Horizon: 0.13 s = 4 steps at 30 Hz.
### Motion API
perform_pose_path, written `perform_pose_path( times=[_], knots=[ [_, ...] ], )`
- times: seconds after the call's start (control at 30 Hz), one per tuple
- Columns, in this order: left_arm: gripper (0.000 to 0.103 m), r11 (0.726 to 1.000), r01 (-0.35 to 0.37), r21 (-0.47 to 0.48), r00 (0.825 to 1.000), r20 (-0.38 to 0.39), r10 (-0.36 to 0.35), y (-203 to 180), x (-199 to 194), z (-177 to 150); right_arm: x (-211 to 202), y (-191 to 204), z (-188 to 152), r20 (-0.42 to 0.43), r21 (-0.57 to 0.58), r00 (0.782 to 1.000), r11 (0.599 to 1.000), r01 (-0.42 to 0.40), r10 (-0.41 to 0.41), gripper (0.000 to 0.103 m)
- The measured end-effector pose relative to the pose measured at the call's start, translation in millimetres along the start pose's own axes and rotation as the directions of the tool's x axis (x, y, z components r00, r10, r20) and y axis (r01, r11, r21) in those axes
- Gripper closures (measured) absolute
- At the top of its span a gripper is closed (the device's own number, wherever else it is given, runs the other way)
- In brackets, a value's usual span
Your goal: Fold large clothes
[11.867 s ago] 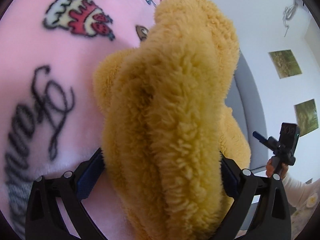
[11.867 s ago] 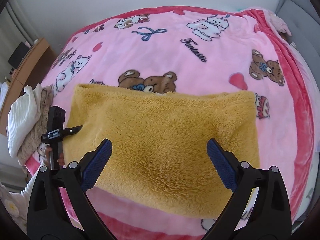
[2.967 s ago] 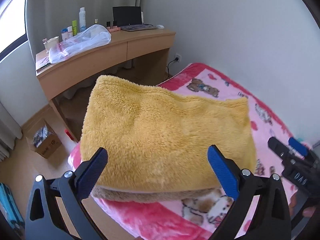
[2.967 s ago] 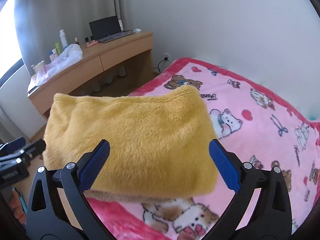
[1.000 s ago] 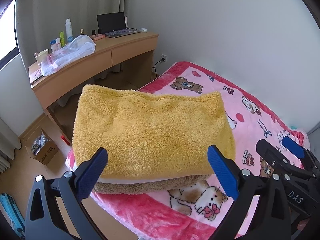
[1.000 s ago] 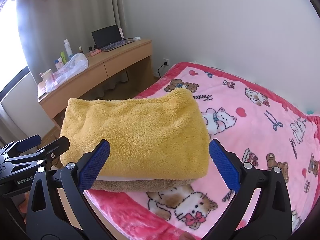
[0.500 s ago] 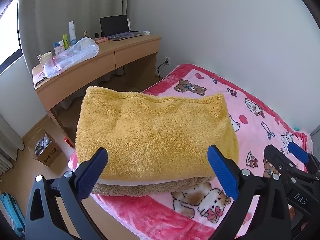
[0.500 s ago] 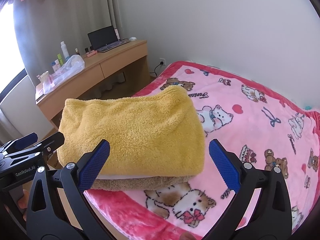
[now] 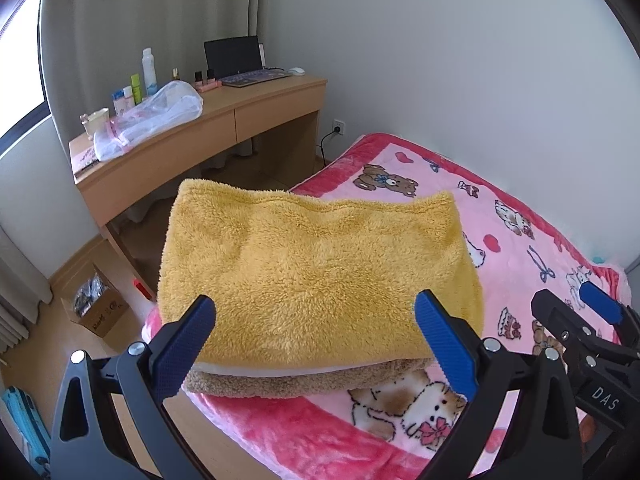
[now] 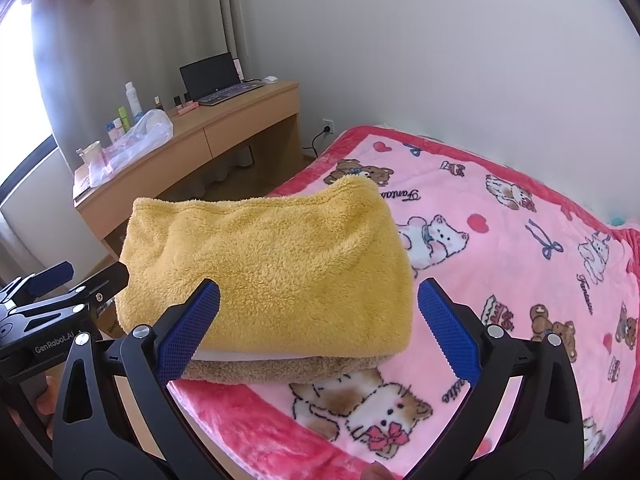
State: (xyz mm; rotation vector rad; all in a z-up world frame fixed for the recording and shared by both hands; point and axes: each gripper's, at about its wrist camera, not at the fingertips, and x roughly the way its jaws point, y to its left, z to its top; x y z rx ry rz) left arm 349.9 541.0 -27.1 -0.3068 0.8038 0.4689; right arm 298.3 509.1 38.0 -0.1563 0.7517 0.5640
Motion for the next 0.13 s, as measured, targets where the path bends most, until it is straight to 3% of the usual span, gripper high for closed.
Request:
perform_pose_path(
  times=[0.13],
  knots=[
    [0.005,1.0,-0.013,0.002,1.0,-0.001,0.013,1.0,0.1,-0.6,-1.9,1.2,0.0,0.005,-0.006,1.0,1.0,-0.001,0.001,0.008]
  ],
)
